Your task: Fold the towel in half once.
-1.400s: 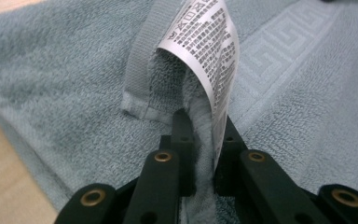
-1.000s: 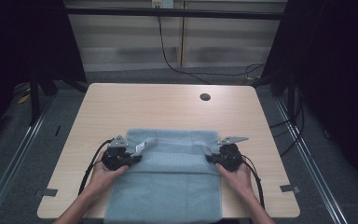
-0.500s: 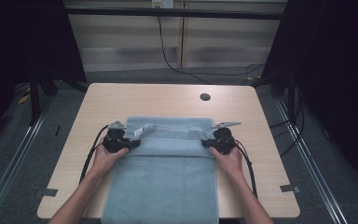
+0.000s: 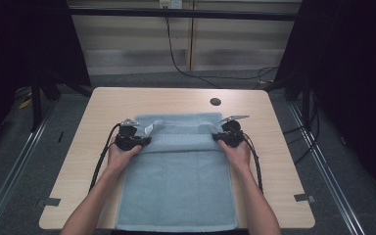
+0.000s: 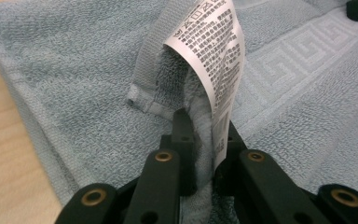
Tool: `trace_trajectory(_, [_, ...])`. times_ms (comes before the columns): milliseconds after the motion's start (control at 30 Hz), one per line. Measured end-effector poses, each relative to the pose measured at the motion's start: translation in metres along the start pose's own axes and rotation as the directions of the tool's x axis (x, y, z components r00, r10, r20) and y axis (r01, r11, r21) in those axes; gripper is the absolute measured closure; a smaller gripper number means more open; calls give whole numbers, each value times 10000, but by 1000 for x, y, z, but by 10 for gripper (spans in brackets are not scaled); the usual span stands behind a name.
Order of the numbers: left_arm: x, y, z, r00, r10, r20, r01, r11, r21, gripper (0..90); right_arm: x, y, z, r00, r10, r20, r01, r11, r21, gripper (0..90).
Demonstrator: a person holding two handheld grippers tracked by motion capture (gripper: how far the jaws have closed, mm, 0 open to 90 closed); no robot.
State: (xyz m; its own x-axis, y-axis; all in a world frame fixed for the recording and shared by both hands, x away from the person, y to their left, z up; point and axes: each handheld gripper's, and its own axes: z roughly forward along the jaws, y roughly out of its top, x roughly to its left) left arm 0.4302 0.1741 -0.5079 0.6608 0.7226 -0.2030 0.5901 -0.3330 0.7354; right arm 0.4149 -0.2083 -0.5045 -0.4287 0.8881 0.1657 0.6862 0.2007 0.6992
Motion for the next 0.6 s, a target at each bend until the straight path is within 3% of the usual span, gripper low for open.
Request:
trace_trajectory(133, [2,2,4,9997,-183,181,184,9998,-27,823,-8,2,4,9997,223,-52,-224,9994,-257,850])
trace_trajectory(267, [7,4,7,9970,-618,476,624,9980,-107,822,-8,6,7,9984,-410,387,420,9988,-247,848])
trace_trajectory(300, [6,6,6,9980,-481,422,481,9988,10,821,-9,8,7,9986,-329,412,338,9992,-202,848])
trace_trajectory(433, [5,10,0,9968,-602,523,613,9979,-199,822,-13,8,1,9999,116,-75,-121,9980,-613,848])
trace_trajectory(467, [5,14,-8,9971,-486,585,514,9975,-480,822,-13,10,-2,9997,110,-238,-128,9968,-794,848])
trace_trajectory(533, [4,16,-14,9972,-414,627,450,9973,-583,821,-12,15,-14,9990,105,-440,-161,9915,-1291,846])
trace_trajectory(600, [-2,27,-32,9979,-47,643,118,9939,-1093,821,-11,23,-29,9974,47,-725,-182,9823,-1864,846])
